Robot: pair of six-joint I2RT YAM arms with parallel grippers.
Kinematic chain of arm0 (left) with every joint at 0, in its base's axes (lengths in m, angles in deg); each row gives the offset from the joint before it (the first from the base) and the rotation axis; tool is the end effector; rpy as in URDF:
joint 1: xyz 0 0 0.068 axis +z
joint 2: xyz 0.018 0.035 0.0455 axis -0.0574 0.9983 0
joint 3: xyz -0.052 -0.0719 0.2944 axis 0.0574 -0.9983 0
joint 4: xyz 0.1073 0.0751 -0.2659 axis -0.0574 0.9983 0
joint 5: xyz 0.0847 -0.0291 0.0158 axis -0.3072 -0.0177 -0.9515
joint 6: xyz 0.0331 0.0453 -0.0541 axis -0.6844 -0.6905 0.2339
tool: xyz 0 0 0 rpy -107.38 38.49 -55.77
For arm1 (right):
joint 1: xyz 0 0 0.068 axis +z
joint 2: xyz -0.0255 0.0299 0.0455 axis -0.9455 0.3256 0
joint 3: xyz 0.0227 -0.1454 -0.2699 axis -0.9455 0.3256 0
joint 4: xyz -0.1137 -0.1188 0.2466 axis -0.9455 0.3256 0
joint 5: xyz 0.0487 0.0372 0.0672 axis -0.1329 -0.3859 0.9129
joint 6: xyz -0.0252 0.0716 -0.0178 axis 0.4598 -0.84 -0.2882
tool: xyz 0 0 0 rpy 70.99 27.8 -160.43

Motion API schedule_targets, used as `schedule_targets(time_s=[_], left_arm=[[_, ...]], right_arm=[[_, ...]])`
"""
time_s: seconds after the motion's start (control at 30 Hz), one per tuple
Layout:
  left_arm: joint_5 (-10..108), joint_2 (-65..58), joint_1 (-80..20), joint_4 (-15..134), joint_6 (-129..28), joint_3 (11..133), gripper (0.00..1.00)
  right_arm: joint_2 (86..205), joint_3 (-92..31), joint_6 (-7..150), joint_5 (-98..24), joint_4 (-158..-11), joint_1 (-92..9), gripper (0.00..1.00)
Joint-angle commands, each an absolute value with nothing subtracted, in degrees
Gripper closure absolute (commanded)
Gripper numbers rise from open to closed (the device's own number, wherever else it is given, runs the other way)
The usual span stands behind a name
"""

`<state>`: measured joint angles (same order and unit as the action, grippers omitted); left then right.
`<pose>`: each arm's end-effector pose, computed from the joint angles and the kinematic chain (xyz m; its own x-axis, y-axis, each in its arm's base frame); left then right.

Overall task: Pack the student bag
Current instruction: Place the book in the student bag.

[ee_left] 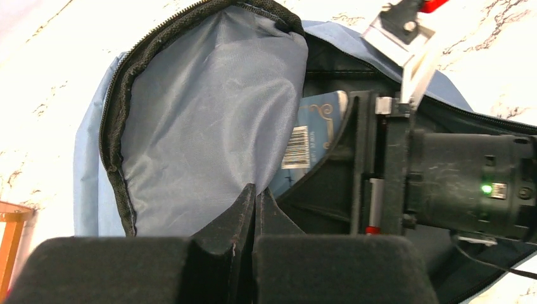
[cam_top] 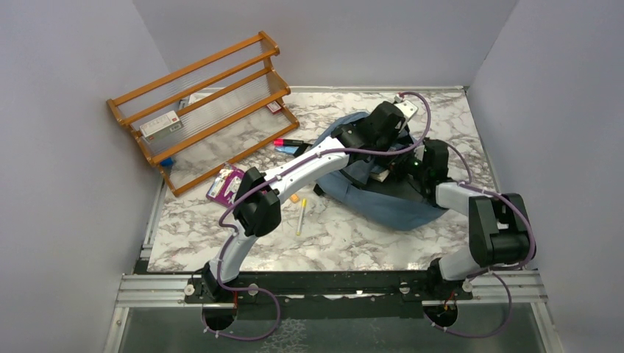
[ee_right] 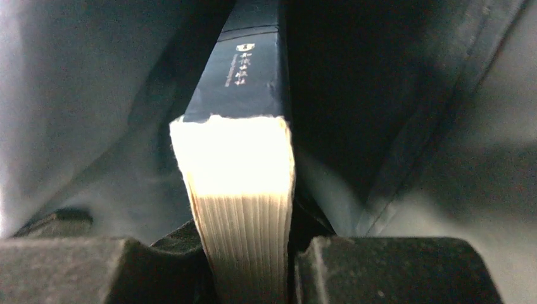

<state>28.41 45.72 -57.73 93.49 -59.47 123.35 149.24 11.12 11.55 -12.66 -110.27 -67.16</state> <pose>0.3551 -0.4725 0.3337 -0.3546 0.4196 -0.8356 0.6783 0.7305 0.0790 0.3312 0.0579 0.1728 -0.6661 0.7333 -0.1368 0.1912 0.3451 0.9189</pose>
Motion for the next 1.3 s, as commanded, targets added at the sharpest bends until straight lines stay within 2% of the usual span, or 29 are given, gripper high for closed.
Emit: schedule_targets(time_s=[0.0, 0.27, 0.47, 0.73, 0.83, 0.9, 0.93, 1.1, 1.27], left_arm=[[30.2, 45.6, -57.9, 90.5, -58.6, 126.2, 1.0], [30.7, 45.9, -57.9, 90.5, -58.6, 126.5, 1.0], [30.9, 46.0, -57.5, 90.5, -58.4, 126.2, 1.0], [31.2, 45.9, -56.8, 90.5, -58.2, 125.3, 1.0], [31.6, 46.0, -56.6, 90.5, -57.8, 124.9, 1.0], [32.0, 46.0, -56.3, 90.4, -57.4, 124.7, 1.0], [32.2, 46.0, -56.3, 90.4, -57.2, 124.6, 1.0], [32.5, 45.8, -55.9, 90.4, -56.8, 124.2, 1.0], [32.7, 45.6, -55.4, 90.4, -56.4, 123.6, 1.0]], right_arm=[[152.7, 6.5, 10.0, -14.7, -121.1, -65.5, 0.99], [160.4, 3.4, 11.9, -17.3, -121.8, -62.5, 0.99], [163.4, 1.9, 14.9, -20.5, -119.2, -61.2, 0.92], [161.5, -0.7, 21.8, -24.5, -110.9, -60.5, 0.6], [160.2, -2.3, 24.4, -25.6, -107.3, -60.5, 0.55], [159.7, -3.9, 26.2, -26.0, -104.3, -60.5, 0.32], [159.3, -4.4, 27.0, -26.4, -102.8, -60.5, 0.28], [155.6, -4.9, 29.9, -29.8, -98.2, -60.5, 0.19], [151.2, -4.9, 34.4, -33.9, -93.1, -60.5, 0.15]])
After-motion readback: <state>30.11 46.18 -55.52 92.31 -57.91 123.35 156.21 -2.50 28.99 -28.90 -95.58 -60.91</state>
